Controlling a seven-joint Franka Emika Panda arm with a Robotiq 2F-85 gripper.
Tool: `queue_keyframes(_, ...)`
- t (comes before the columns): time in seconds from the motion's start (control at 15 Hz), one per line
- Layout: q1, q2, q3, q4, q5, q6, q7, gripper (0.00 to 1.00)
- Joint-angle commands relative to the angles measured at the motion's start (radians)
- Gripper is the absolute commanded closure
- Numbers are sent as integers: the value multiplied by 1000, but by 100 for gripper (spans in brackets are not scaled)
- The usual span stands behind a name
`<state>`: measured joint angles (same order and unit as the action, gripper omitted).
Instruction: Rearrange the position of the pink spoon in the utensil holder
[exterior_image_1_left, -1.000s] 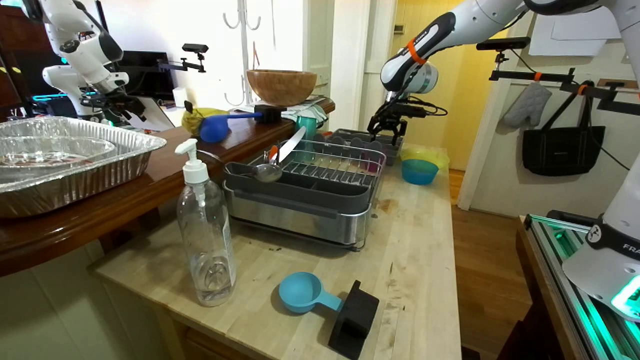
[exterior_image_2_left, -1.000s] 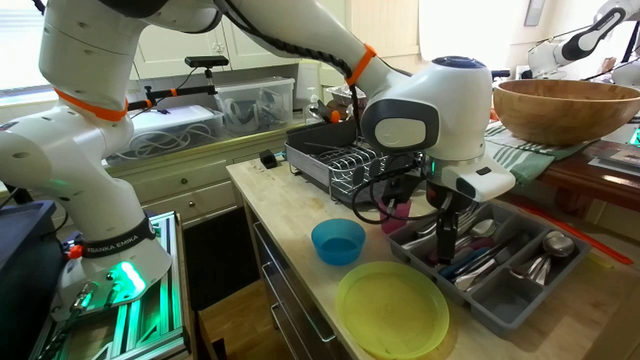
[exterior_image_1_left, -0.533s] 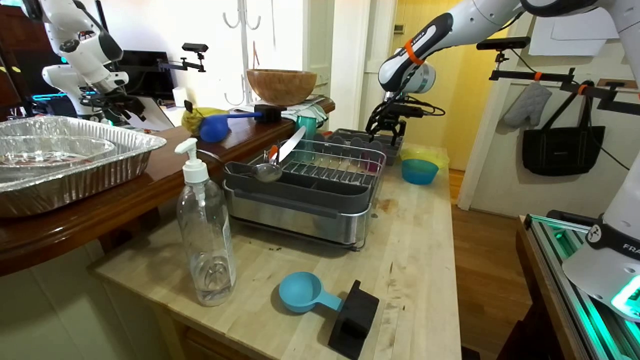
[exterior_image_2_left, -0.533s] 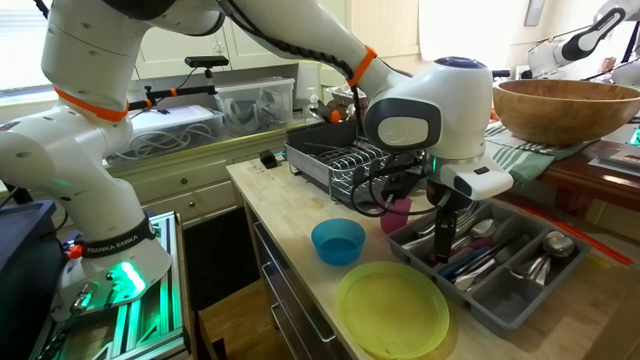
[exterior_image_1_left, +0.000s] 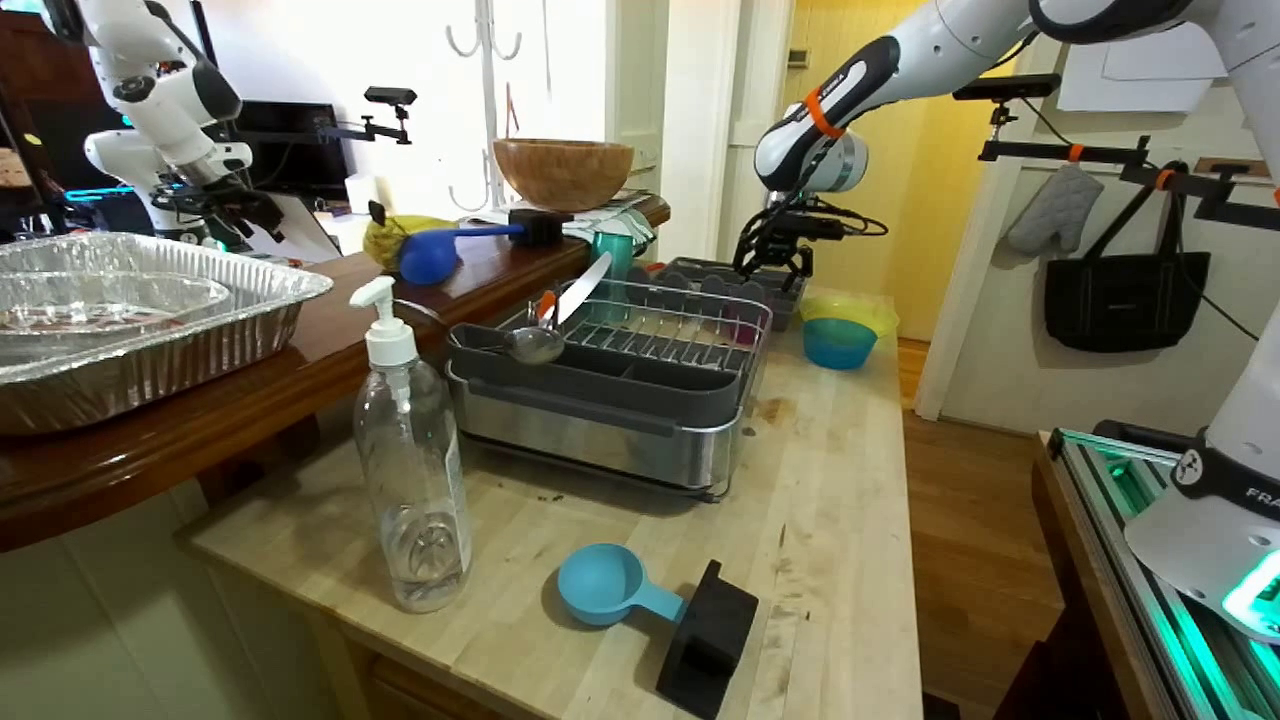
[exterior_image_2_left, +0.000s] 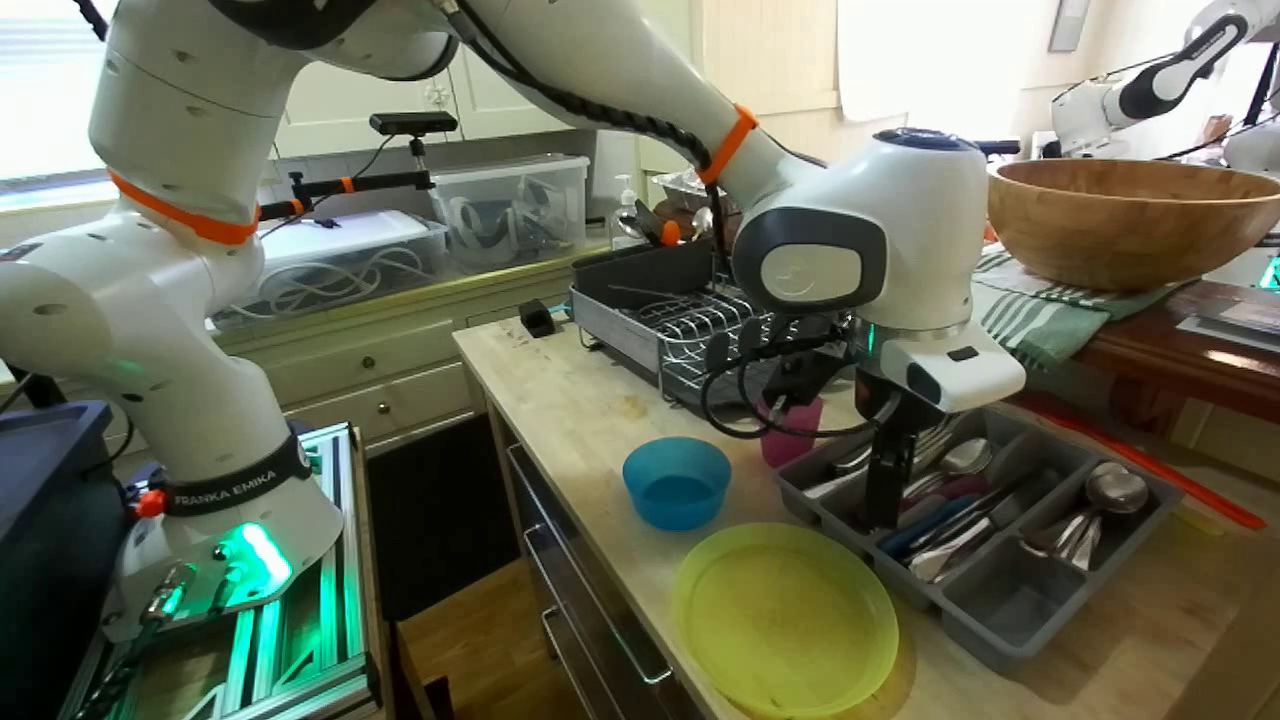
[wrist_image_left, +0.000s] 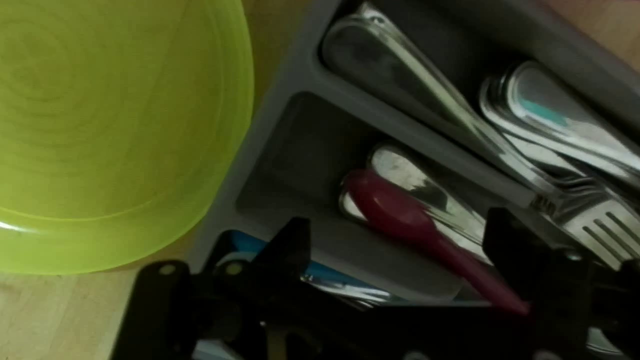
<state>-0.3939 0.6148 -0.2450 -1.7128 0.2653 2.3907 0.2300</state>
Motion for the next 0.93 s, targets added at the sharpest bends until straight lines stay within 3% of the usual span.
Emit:
queue_keyframes(0.0, 20, 52, -18, 42, -32, -30, 42, 6)
queue_keyframes(0.33, 28, 71, -25, 53, -58, -36, 52, 14)
queue_keyframes(0.6, 33, 70, -25, 53, -69, -43, 55, 0)
queue_keyframes(0.87, 38, 68, -26, 58, -76, -64, 57, 0)
